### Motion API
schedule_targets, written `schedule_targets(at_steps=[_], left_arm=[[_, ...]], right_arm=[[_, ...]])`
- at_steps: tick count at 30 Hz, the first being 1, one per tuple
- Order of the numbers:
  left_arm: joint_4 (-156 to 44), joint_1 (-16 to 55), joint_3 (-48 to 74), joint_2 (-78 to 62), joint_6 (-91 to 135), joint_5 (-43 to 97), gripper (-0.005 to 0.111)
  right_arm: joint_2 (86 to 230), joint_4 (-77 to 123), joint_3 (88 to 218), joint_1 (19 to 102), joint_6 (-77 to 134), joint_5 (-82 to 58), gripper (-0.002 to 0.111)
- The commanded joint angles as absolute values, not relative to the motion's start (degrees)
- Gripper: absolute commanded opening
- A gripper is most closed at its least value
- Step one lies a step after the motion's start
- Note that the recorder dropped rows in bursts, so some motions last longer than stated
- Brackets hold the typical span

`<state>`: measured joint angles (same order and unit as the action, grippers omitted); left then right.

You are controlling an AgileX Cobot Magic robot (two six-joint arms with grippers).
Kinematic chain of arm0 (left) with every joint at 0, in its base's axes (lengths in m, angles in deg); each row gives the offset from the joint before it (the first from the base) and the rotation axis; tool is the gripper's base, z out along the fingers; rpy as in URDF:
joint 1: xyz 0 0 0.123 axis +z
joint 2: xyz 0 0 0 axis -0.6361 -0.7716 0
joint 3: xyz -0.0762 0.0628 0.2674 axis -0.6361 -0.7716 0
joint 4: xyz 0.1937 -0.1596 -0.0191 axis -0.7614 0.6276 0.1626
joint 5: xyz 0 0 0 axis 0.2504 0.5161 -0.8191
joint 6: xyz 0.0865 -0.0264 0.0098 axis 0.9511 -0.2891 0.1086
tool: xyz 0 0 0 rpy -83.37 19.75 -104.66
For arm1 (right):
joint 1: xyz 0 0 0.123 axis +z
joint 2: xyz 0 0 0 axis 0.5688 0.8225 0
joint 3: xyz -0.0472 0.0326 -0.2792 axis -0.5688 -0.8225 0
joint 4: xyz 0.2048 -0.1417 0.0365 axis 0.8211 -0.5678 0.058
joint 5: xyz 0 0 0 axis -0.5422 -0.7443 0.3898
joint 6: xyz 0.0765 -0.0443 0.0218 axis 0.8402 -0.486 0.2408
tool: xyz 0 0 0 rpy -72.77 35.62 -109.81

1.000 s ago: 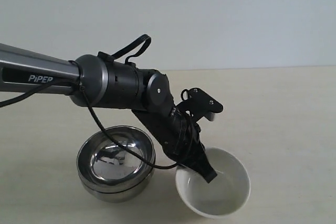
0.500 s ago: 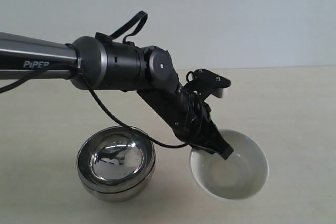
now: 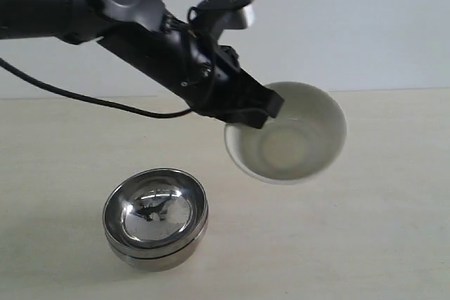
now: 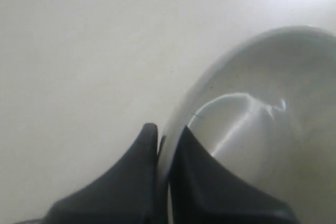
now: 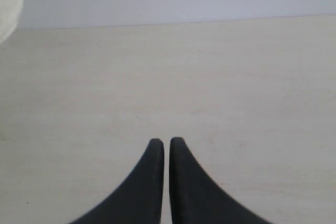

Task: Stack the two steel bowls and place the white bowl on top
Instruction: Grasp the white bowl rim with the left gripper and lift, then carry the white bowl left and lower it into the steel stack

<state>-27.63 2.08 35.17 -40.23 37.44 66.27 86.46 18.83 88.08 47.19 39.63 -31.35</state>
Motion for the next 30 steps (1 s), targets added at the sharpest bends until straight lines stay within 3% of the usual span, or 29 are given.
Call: schedule_targets(at_steps=[1,9,30], left_arm=[[-26.9,6.2,29.0,-32.9,35.0,66.7,0.004],[-26.9,13.3,17.9,-26.8,31.3,66.4,0.004],[-30.0,17.9,8.2,-26.7,29.6,64.1,0.004]], right_arm=[[86.2,18.4,87.8,47.1,39.6,-31.1,0.0],[86.2,18.4,87.8,47.1,39.6,-31.1,0.0],[86.2,18.4,87.8,47.1,39.6,-31.1,0.0]])
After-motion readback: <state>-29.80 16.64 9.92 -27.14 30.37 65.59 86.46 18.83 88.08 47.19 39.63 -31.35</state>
